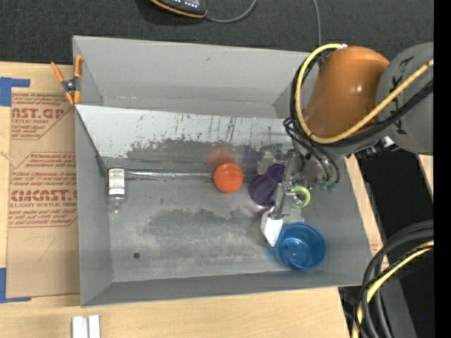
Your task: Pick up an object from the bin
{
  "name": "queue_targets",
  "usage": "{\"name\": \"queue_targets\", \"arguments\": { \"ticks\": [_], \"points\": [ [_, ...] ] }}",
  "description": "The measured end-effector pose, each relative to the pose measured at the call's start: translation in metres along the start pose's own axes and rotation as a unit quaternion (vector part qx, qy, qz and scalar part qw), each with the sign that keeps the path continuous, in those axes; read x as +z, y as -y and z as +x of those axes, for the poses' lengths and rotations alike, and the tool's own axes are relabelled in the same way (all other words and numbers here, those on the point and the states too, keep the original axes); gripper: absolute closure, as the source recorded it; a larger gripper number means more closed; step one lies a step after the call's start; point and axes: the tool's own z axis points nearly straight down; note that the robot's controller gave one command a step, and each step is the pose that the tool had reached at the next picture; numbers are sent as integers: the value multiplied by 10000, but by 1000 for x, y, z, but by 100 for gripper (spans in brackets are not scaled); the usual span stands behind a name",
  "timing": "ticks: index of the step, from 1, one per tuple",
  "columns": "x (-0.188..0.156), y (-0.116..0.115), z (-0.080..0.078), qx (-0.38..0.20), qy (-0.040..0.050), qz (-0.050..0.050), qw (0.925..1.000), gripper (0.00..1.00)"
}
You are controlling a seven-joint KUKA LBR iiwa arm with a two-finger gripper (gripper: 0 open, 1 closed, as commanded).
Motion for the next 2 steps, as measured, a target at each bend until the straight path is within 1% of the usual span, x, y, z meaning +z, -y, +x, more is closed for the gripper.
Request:
{"name": "queue_targets", "arguments": {
  "ticks": [1,2],
  "points": [
    [0,0,0,1,0,0,10000,0],
    [21,8,-13,310,9,-10,9995,0]
  ]
}}
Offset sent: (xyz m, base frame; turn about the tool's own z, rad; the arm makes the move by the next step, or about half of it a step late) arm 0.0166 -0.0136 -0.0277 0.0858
